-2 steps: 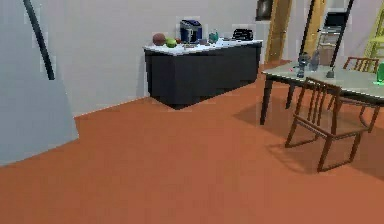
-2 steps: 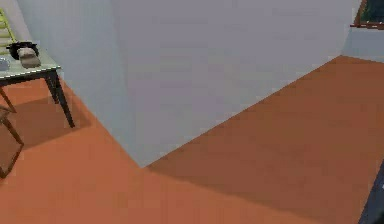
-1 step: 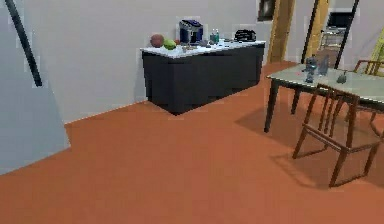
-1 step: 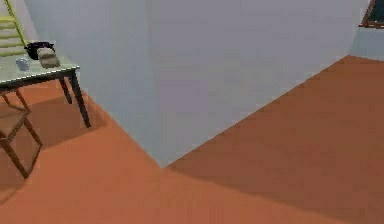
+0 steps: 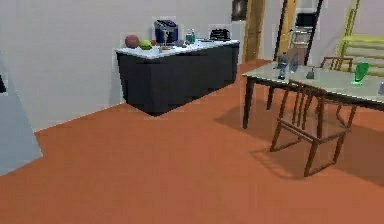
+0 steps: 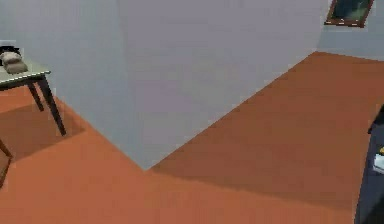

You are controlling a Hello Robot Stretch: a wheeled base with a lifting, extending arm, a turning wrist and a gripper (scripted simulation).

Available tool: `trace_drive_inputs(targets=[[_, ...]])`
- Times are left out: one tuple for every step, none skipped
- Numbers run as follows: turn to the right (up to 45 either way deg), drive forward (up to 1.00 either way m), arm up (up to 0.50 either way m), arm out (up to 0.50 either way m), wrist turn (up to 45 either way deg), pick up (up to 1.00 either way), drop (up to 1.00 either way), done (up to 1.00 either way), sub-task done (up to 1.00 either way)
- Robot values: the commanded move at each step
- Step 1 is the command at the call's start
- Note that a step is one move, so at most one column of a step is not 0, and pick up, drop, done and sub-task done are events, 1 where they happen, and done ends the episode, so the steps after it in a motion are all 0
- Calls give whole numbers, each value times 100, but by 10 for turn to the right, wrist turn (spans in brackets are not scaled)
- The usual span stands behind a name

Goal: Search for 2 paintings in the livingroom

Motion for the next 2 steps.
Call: trace_drive_inputs(targets=[[0, 100, 0, 0, 0, 0, 0, 0, 0], [0, 100, 0, 0, 0, 0, 0, 0, 0]])
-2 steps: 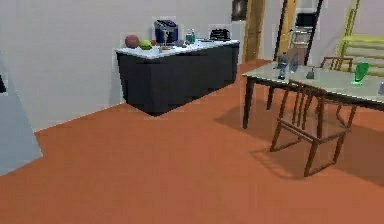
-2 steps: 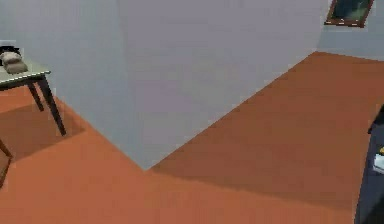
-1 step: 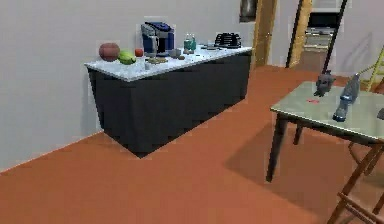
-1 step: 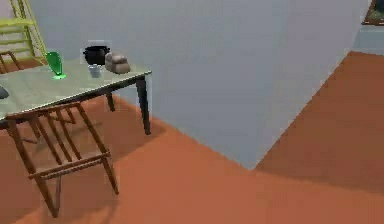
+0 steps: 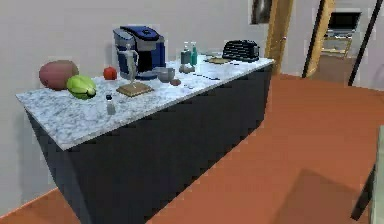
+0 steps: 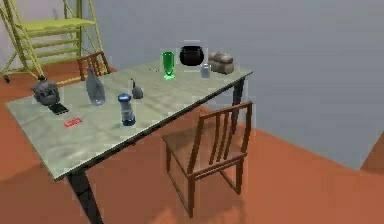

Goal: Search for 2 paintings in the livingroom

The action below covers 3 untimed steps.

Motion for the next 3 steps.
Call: trace_drive_inputs(targets=[[60, 0, 0, 0, 0, 0, 0, 0, 0], [0, 55, 0, 0, 0, 0, 0, 0, 0], [330, 0, 0, 0, 0, 0, 0, 0, 0]])
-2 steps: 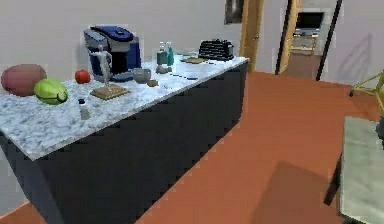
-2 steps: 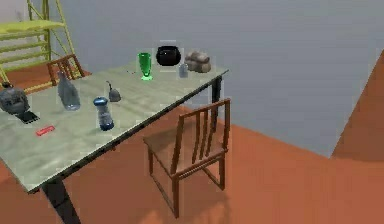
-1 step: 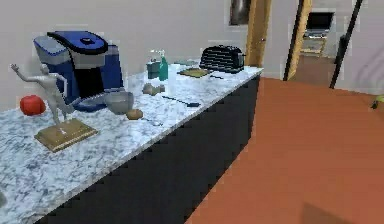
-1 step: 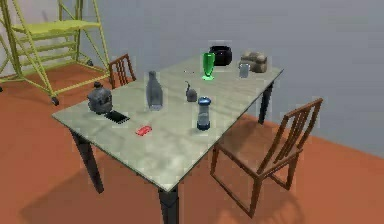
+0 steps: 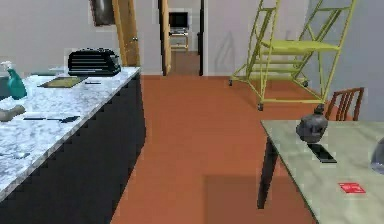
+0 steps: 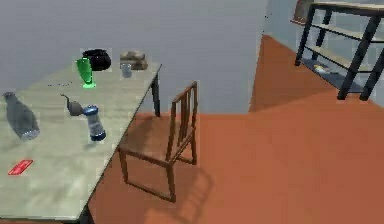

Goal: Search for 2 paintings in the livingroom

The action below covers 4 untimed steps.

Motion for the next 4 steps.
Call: trace_drive_inputs(targets=[[0, 100, 0, 0, 0, 0, 0, 0, 0], [0, 100, 0, 0, 0, 0, 0, 0, 0], [0, 100, 0, 0, 0, 0, 0, 0, 0], [0, 100, 0, 0, 0, 0, 0, 0, 0]])
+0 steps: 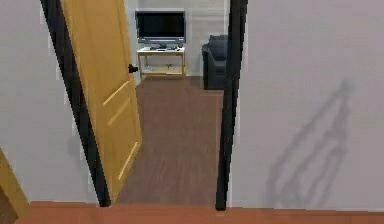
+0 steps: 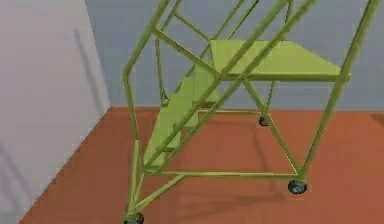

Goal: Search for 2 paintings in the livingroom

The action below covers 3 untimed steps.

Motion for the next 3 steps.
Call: trace_drive_inputs(targets=[[0, 95, 0, 0, 0, 0, 0, 0, 0], [-180, 0, 0, 0, 0, 0, 0, 0, 0], [0, 50, 0, 0, 0, 0, 0, 0, 0]])
